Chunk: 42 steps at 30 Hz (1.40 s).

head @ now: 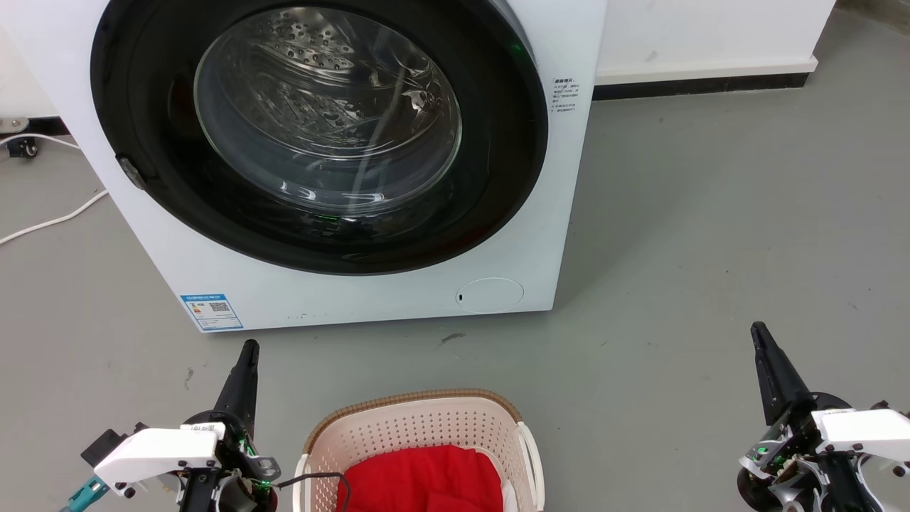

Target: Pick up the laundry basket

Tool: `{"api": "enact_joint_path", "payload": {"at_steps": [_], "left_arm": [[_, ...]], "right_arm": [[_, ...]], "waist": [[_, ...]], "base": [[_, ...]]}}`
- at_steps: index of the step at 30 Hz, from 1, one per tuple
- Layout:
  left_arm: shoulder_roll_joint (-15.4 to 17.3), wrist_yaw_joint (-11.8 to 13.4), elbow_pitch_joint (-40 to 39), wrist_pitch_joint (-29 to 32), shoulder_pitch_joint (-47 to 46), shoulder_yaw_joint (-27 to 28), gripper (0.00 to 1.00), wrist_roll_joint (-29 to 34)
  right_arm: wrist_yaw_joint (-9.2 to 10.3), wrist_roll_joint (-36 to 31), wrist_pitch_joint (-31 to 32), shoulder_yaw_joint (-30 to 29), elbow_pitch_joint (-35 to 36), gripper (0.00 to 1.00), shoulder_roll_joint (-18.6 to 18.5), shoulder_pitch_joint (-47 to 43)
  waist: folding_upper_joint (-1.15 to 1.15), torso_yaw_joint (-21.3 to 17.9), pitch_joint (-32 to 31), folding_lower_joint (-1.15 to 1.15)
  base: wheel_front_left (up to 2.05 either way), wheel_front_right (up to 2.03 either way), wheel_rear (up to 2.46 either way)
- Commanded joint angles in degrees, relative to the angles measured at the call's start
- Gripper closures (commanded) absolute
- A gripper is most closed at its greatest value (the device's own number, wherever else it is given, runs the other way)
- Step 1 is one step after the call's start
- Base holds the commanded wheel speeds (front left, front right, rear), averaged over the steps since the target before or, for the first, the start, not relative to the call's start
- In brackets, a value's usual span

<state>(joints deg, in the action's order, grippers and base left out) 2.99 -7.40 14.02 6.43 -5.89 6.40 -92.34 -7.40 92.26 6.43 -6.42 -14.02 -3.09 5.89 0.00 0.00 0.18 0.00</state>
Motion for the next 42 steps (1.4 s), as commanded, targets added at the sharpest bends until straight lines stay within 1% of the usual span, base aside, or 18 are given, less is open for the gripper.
{"api": "enact_joint_path", "payload": {"at_steps": [1,26,27,28,29,30,33,36,42], "left_arm": [[-0.1,-0.2,0.1,0.2,-0.6,0.2,1.0,0.3],[-0.1,-0.2,0.1,0.2,-0.6,0.2,1.0,0.3],[0.0,0.0,0.0,0.0,0.0,0.0,0.0,0.0],[-0.1,0.0,0.4,-0.1,0.2,-0.1,0.0,0.0],[-0.1,0.0,0.8,-0.1,0.6,-0.1,1.0,0.0],[-0.2,0.0,0.5,-0.9,0.8,-0.4,0.0,0.5],[-0.2,0.0,-0.1,-1.8,0.8,-0.3,0.0,2.8],[-0.2,0.2,-0.9,-2.7,0.8,-0.4,0.0,6.4],[-0.2,1.5,-2.4,-4.3,1.1,-1.0,0.0,13.9]], "right_arm": [[-0.17,-0.2,0.1,-0.1,-0.1,1.0,0.2,0.7],[-0.17,-0.2,0.1,-0.1,-0.1,1.0,0.2,0.7],[0.0,0.0,0.0,0.0,0.0,0.0,0.0,0.0],[0.01,0.0,-0.1,0.0,-0.3,0.0,0.0,-0.3],[0.01,0.0,-0.1,0.1,-0.8,1.0,0.1,-0.7],[0.01,-0.1,-0.9,0.2,-0.8,0.0,0.1,-1.1],[0.0,-2.2,-1.8,0.0,-0.3,0.0,0.1,-1.4],[0.0,-7.2,-2.6,0.0,1.1,0.0,0.1,-1.6],[-0.01,-16.6,-4.3,0.5,3.5,0.0,0.1,-2.5]], "waist": [[0.0,0.0,0.0,0.0],[0.0,0.0,0.0,0.0],[0.0,0.0,0.0,0.0],[0.0,0.0,0.0,0.0],[0.0,0.0,0.0,0.0],[0.0,0.0,0.0,0.0],[0.0,0.0,0.0,0.0],[0.0,0.0,0.1,0.0],[0.0,0.0,0.1,0.0]], "base": [[0.0,0.0,0.0],[0.0,0.0,0.0],[0.0,0.0,0.0],[0.0,0.0,0.0],[0.0,0.0,0.0],[0.0,0.0,0.0],[0.0,0.0,0.0],[0.0,0.0,0.0],[0.0,0.0,0.0]]}}
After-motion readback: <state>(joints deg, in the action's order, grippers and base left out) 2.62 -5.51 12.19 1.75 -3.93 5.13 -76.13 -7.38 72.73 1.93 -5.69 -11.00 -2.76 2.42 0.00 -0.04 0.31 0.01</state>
